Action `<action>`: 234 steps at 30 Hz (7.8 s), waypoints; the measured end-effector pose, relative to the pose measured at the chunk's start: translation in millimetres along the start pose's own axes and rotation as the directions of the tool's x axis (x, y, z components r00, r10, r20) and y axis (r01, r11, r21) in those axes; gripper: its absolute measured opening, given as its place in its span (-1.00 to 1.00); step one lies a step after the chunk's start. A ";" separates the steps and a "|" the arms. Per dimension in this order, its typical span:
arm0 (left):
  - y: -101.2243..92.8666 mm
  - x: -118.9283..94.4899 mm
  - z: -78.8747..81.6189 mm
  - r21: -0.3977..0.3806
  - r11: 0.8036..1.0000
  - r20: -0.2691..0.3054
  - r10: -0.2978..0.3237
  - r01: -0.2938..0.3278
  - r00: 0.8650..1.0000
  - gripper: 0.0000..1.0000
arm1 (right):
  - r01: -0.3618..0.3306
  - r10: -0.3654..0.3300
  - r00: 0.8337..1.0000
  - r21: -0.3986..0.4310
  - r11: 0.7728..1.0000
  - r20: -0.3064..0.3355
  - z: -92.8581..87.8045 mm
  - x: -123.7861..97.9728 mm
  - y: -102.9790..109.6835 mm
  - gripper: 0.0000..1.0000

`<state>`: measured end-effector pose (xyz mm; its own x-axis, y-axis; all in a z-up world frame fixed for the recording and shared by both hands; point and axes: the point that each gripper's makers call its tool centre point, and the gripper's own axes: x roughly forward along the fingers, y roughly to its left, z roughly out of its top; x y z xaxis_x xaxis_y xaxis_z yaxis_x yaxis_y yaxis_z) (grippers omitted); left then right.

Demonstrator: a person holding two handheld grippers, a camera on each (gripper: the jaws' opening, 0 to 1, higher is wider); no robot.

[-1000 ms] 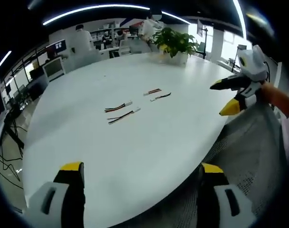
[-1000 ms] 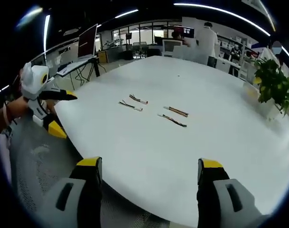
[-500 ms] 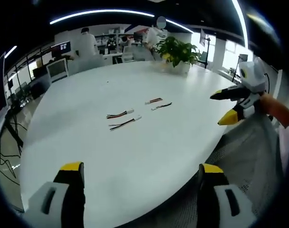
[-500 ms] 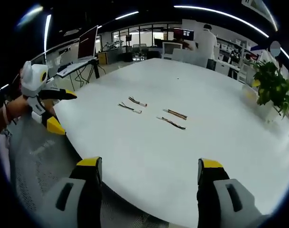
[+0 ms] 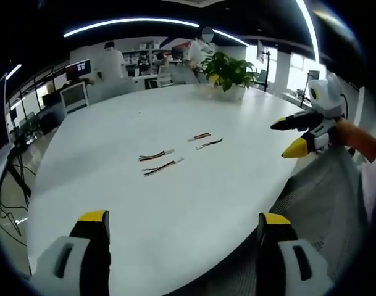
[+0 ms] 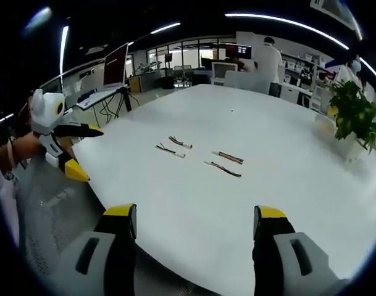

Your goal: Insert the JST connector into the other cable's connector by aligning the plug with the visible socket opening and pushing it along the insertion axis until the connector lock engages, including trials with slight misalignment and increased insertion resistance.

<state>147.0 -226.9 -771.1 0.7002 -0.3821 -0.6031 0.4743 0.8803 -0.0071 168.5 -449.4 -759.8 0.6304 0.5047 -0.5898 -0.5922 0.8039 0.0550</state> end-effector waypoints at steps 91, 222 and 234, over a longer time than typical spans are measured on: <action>50.1 45.8 100.4 0.190 0.979 0.155 0.044 -0.073 0.987 0.89 | -0.007 0.013 0.994 -0.056 0.998 0.108 67.7 48.0 -39.4 0.28; 35.7 188.8 91.3 0.344 0.827 0.144 -0.514 0.445 0.845 -0.18 | -0.483 0.552 0.830 -0.388 0.785 0.083 58.4 188.5 -61.4 -0.73; 33.2 198.9 82.4 0.359 0.800 0.126 -0.552 0.481 0.824 -0.46 | -0.505 0.568 0.821 -0.390 0.770 0.060 49.7 197.8 -61.5 -0.74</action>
<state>345.9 -296.8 -825.6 0.3825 -0.8362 -0.3929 0.9077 0.4196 -0.0093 354.5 -383.3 -839.8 0.2109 0.8898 -0.4046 -0.9700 0.2417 0.0257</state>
